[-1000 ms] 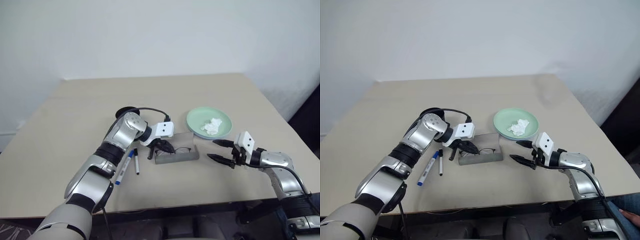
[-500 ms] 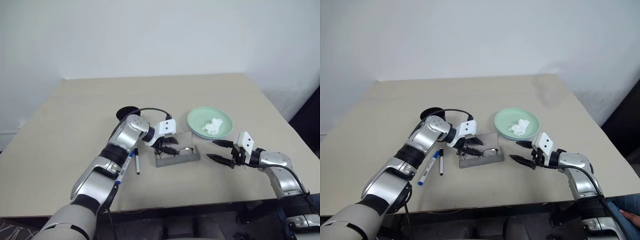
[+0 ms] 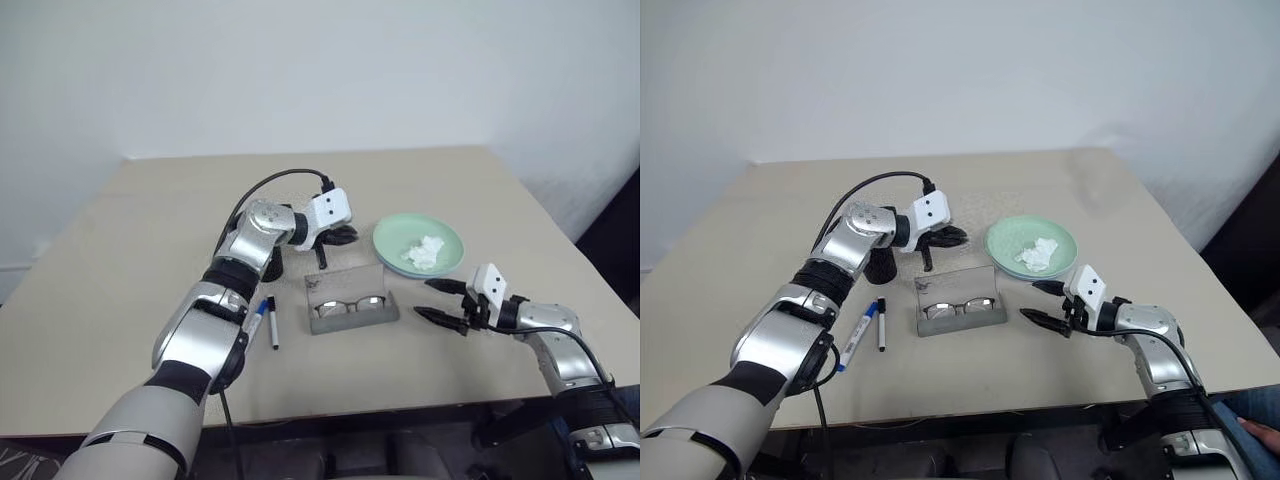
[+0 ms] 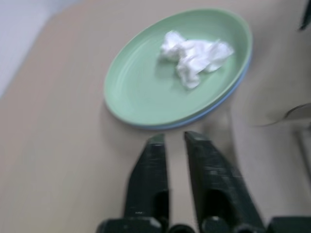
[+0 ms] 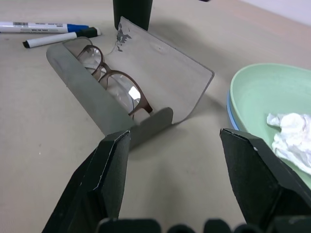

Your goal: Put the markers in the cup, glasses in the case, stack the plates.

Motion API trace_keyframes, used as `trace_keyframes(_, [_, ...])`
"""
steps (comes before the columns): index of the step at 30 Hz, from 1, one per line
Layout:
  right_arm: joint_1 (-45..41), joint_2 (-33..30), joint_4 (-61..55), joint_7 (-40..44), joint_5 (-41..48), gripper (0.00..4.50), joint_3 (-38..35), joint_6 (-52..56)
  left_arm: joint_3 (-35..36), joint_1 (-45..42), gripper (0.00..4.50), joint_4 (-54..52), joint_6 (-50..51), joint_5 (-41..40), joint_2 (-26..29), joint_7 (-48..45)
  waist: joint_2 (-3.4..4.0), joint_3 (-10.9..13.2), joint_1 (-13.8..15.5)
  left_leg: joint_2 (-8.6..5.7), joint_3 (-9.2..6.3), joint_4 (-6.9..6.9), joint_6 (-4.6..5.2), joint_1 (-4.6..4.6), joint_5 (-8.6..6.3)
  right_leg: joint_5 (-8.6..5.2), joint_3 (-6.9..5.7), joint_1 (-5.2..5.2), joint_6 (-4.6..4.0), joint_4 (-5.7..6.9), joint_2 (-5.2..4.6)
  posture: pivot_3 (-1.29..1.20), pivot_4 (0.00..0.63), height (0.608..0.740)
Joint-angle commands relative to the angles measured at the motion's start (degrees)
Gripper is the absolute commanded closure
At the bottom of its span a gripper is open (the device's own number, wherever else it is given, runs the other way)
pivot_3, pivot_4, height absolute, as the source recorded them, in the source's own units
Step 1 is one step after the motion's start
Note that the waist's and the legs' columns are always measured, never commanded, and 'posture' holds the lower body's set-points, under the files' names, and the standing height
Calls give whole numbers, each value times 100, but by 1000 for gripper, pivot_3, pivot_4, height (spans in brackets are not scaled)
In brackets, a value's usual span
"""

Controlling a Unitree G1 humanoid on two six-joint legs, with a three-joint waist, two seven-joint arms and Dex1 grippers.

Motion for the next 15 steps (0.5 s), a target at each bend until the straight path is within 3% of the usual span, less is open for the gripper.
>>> trace_keyframes(1, [-153, 4, -263, 116, 279, 1306, -163, 33, -94, -212, 4465, 285, -181, 277, 35, 170, 0, 0, 0, -3, -1, 0, 0, 0, 0, 0, 0, 1, 0, 0, 0, 0, 0, 740])
trace_keyframes(7, [-200, -3, -466, 115, 370, 1306, -179, 153, -279, -92, 4465, 663, -274, 580, -35, 23, -1, 0, 1, -5, -3, 0, 1, -2, -1, 1, -1, 0, 1, 0, -1, 0, 0, 740])
trace_keyframes(15, [-190, 8, -568, 19, 356, 1306, -182, 223, -455, 185, 4465, 287, -223, 594, 62, -1140, -1, -1, 0, -1, -1, 2, 4, -4, -2, 1, -1, 0, 1, 0, -1, 0, 0, 740])
